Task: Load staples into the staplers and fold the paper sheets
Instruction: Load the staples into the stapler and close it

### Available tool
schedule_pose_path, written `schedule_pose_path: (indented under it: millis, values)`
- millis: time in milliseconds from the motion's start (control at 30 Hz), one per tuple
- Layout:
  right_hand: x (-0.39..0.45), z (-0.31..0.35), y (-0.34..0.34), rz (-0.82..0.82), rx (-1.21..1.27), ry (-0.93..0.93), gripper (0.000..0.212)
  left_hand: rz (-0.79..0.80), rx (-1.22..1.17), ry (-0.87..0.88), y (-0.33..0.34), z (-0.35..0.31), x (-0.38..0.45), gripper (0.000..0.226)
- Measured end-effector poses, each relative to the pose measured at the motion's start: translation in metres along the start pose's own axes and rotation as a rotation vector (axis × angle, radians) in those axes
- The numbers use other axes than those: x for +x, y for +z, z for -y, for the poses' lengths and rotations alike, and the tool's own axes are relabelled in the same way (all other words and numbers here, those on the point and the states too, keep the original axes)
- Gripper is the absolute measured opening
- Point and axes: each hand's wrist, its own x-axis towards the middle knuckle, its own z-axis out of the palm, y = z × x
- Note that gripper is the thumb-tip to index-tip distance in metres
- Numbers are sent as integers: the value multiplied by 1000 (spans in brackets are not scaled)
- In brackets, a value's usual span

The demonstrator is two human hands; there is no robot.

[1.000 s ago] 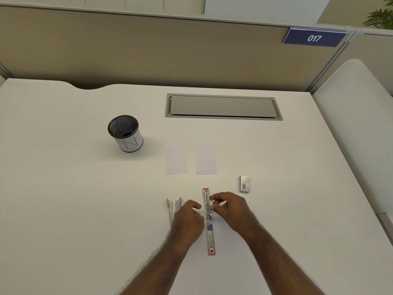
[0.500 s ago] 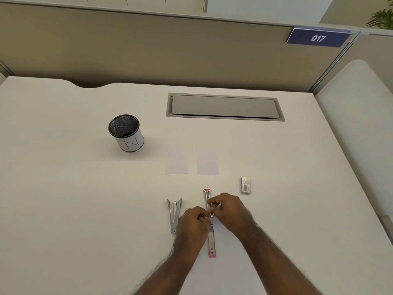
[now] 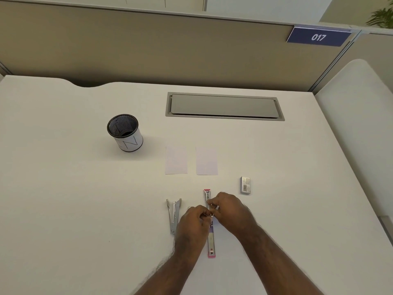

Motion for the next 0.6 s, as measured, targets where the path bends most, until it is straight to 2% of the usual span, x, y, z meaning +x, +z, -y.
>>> schedule_pose_path:
  millis: [133,367,600]
  values:
    - [-4,0,-2,-23,84,33,35,1,2,-3,1,2,0,11]
    - [-6,3,-7,-22,317,154,31,-11,-8,35,1,4,0,7]
    - [4,12,-14,31,576,380,30,27,-6,99,4,7,0,10]
